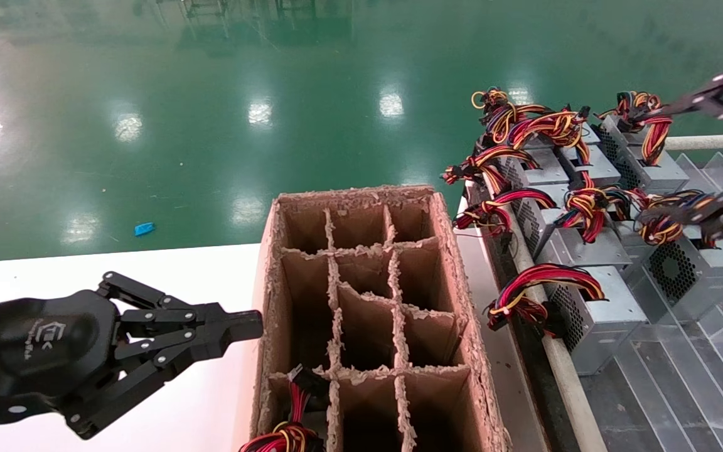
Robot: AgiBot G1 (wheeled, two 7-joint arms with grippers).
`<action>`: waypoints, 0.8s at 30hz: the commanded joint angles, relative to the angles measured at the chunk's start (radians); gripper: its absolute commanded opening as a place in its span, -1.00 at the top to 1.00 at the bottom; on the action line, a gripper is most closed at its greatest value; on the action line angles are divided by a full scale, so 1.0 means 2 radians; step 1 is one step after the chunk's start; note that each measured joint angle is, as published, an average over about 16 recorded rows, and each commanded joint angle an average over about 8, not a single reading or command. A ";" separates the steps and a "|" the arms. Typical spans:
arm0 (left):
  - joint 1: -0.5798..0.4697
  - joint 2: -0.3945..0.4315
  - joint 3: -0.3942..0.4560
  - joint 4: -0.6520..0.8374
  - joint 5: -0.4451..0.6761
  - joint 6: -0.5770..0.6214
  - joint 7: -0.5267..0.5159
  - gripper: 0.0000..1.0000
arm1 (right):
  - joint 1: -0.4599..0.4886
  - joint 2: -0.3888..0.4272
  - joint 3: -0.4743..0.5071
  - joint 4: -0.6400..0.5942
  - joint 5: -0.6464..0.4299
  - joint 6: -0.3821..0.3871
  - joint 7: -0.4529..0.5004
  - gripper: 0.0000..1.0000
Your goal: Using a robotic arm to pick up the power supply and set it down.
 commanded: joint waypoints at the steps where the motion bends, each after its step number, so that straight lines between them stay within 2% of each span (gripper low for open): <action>1: 0.000 0.000 0.000 0.000 0.000 0.000 0.000 1.00 | -0.017 -0.004 0.018 0.000 0.007 -0.007 0.003 -1.00; 6: 0.000 0.000 0.000 0.000 0.000 0.000 0.000 0.95 | -0.077 -0.015 0.073 -0.003 0.032 -0.021 0.015 -1.00; 13: 0.000 0.000 0.000 0.000 0.000 0.000 0.000 -0.80 | -0.160 -0.031 0.149 -0.007 0.066 -0.041 0.032 -1.00; 14: 0.000 0.000 0.000 0.000 0.000 0.000 0.000 -1.00 | -0.172 -0.033 0.160 -0.008 0.071 -0.044 0.034 -1.00; 24: 0.000 0.000 0.000 0.000 0.000 0.000 0.000 -1.00 | -0.292 -0.056 0.270 -0.014 0.120 -0.072 0.058 -1.00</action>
